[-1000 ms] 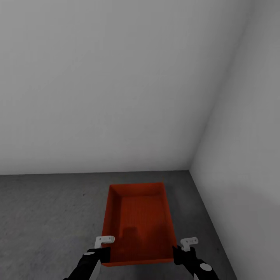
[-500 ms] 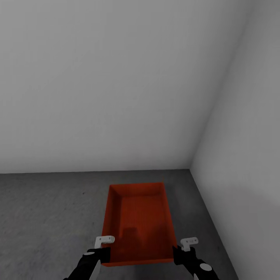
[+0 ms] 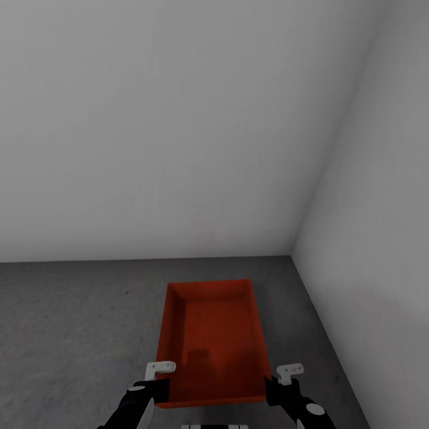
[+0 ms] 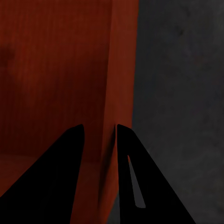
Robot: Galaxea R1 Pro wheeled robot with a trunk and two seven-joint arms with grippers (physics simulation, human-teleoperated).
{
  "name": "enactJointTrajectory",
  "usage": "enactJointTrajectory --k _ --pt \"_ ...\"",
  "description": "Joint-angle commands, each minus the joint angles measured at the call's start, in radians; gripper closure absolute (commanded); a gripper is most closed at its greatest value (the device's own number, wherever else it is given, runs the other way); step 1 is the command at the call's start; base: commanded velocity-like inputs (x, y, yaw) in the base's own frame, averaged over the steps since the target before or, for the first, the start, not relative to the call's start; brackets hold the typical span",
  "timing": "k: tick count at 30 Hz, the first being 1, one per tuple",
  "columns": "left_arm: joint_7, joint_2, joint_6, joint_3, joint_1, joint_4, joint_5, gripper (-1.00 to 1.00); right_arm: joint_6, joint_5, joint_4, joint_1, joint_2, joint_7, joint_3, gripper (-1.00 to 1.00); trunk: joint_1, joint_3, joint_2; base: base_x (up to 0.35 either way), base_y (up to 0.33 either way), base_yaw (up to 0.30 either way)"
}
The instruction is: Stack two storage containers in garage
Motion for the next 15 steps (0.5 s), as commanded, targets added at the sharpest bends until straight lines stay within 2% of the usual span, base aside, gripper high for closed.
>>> enactJointTrajectory --k 1,15 --pt "0.022 0.049 0.009 0.011 0.000 0.000 -0.019 1.00 -0.011 -0.002 -0.004 0.000 -0.002 0.017 0.015 1.00 0.000 -0.001 0.000 0.000 0.000 0.000" --pt "0.022 0.049 0.009 0.011 0.000 0.000 -0.019 1.00 -0.011 -0.002 -0.004 0.000 -0.002 0.018 0.017 1.00 0.004 -0.004 -0.007 0.000 0.000 0.000"
